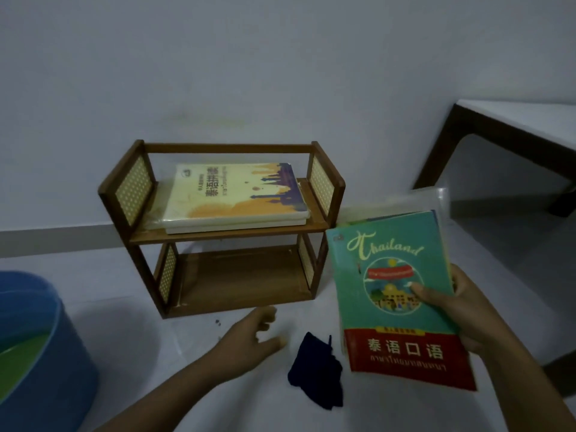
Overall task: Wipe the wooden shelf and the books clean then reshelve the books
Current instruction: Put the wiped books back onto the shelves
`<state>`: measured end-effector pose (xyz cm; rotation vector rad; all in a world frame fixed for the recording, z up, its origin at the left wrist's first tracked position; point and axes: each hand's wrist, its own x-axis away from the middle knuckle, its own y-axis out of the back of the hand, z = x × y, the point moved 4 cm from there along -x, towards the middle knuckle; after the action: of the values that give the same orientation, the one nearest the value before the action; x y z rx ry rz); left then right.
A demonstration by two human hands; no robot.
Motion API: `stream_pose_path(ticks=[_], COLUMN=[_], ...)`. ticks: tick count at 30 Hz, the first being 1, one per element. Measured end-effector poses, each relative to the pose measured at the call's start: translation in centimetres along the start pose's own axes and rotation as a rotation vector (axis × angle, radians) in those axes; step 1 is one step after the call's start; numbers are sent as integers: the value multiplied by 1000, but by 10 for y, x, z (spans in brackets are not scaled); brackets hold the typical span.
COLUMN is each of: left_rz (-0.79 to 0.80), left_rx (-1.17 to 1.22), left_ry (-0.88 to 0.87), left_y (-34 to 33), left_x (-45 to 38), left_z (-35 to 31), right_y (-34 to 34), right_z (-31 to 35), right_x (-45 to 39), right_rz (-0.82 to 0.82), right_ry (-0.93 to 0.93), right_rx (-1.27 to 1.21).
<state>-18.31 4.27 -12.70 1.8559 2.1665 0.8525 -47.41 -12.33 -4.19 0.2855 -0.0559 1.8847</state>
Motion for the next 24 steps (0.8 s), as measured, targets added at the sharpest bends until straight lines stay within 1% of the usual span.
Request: stream_pose_path(ticks=[5,9,11,12,15,18,21,24], left_rz=[100,187,241,225,40,-135,-325,-420], left_rx=[194,513,696,737,733,685,541,411], left_ry=[-44,-33,-82,-110,-154,-217,-224,-187], left_y=[-11,-11,-8,-5,12,32,50,63], left_x=[5,2,3,5,18,34,46,55], left_z=[-57,-88,-97,-98,-80,-49,-14,22], right_y=[3,-6,-21,-30,-60,-95,-135,-169], right_z=[18,17,18,19,22,18,-1,-37], right_x=[31,43,46,46,44,38,31,22], right_rz=[69,124,174,204,300,359,395,424], right_ry=[-13,-17,-4,8,64,135,201,178], right_rx=[-127,-187,-198,-195,-144,-46,45,86])
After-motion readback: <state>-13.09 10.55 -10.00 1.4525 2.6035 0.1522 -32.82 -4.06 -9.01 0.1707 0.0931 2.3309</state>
